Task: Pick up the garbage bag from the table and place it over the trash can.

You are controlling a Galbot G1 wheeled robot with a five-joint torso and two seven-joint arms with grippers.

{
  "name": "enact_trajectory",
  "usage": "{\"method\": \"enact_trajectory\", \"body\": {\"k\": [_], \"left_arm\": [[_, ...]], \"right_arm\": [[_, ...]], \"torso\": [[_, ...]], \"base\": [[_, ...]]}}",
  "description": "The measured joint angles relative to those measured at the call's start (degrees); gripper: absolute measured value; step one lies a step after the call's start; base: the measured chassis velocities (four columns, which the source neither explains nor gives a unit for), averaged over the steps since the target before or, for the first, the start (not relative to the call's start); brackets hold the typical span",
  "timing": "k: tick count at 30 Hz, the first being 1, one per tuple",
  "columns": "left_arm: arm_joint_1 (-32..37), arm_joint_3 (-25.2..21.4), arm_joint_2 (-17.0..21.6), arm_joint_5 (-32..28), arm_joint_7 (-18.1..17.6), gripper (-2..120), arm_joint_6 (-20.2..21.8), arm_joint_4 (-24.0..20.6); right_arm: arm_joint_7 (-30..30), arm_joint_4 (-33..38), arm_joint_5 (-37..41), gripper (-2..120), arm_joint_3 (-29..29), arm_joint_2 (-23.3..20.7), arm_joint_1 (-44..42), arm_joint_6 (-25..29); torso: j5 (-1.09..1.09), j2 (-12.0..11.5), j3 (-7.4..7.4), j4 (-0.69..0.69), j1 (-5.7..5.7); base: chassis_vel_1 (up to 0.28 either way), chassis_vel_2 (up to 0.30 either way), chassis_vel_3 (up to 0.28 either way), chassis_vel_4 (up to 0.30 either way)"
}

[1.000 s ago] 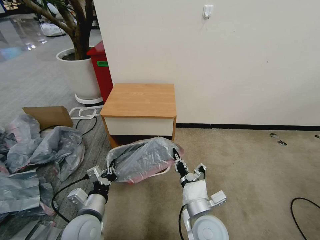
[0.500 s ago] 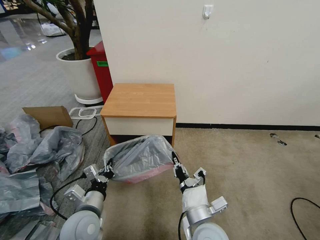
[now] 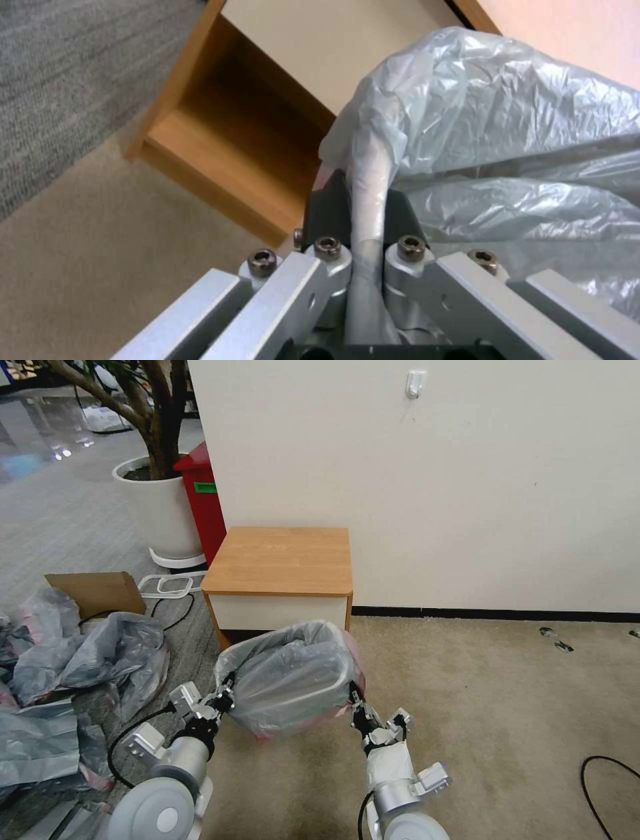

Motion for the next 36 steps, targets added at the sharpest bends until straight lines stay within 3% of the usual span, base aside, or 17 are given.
{"method": "enact_trajectory", "body": {"k": [5, 9, 10, 12, 14, 16, 17, 22, 29, 36], "left_arm": [[0.13, -0.18, -0.35, -0.04, 0.00, 1, 0.07, 0.30], [-0.81, -1.88, 1.12, -1.69, 0.15, 1, 0.71, 1.96], [-0.81, -1.88, 1.12, -1.69, 0.15, 1, 0.71, 1.96], [-1.46, -3.53, 2.55, -5.28, 0.24, 1, 3.02, 2.47], [-1.75, -4.43, 3.34, -7.51, 0.85, 1, 4.38, 2.75], [-1.82, -4.61, 3.50, -7.92, 1.22, 1, 4.61, 2.88], [-1.96, -5.01, 3.88, -8.91, 2.59, 1, 5.19, 3.44], [-2.13, -4.94, 4.13, -10.11, 6.37, 0, 6.51, 5.53], [-1.92, -4.78, 4.00, -9.87, 6.90, 0, 6.56, 5.54], [-1.46, -4.56, 3.85, -9.36, 6.94, 0, 6.55, 4.76]], "right_arm": [[-0.04, 0.03, -5.46, 3, 0.18, -0.62, -0.08, 1.61], [1.44, 2.77, -18.31, 22, 0.28, -1.98, -3.02, 2.17], [1.44, 2.77, -18.31, 22, 0.28, -1.98, -3.02, 2.17], [2.34, 4.23, -23.35, 32, 1.27, -2.41, -4.83, 2.91], [2.68, 5.91, -23.26, 40, 1.55, -2.45, -5.99, 3.08], [2.68, 6.31, -23.01, 41, 1.62, -2.46, -6.10, 3.09], [2.58, 8.63, -20.55, 48, 2.12, -2.51, -6.48, 3.18], [1.39, 10.30, -12.92, 67, 2.45, -2.48, -5.88, 2.39], [0.68, 8.84, -11.62, 94, 2.14, -3.10, -4.83, 2.31], [0.11, 7.14, -11.66, 100, 1.57, -3.82, -3.15, 2.10]], "torso": [[0.04, 0.00, 0.00, 0.01, 0.00], [0.01, 0.00, 0.00, 0.02, 0.00], [0.01, 0.00, 0.00, 0.02, 0.00], [0.04, 0.00, 0.00, -0.01, 0.00], [0.20, 0.00, 0.00, -0.07, 0.00], [0.20, 0.00, 0.00, -0.06, 0.00], [0.07, 0.00, 0.00, -0.03, 0.00], [0.06, 0.00, 0.00, -0.02, 0.00], [0.04, 0.00, 0.00, -0.01, 0.00], [0.03, 0.00, 0.00, -0.01, 0.00]], "base": [[0.000, 0.000, 0.000, 0.000], [0.000, 0.000, 0.000, 0.000], [0.000, 0.000, 0.000, 0.000], [0.000, 0.000, 0.000, 0.000], [0.000, 0.000, 0.000, 0.000], [0.000, 0.000, 0.000, 0.000], [0.000, 0.000, 0.000, 0.000], [0.000, 0.000, 0.000, 0.000], [0.000, 0.000, 0.000, 0.000], [0.000, 0.000, 0.000, 0.000]]}}
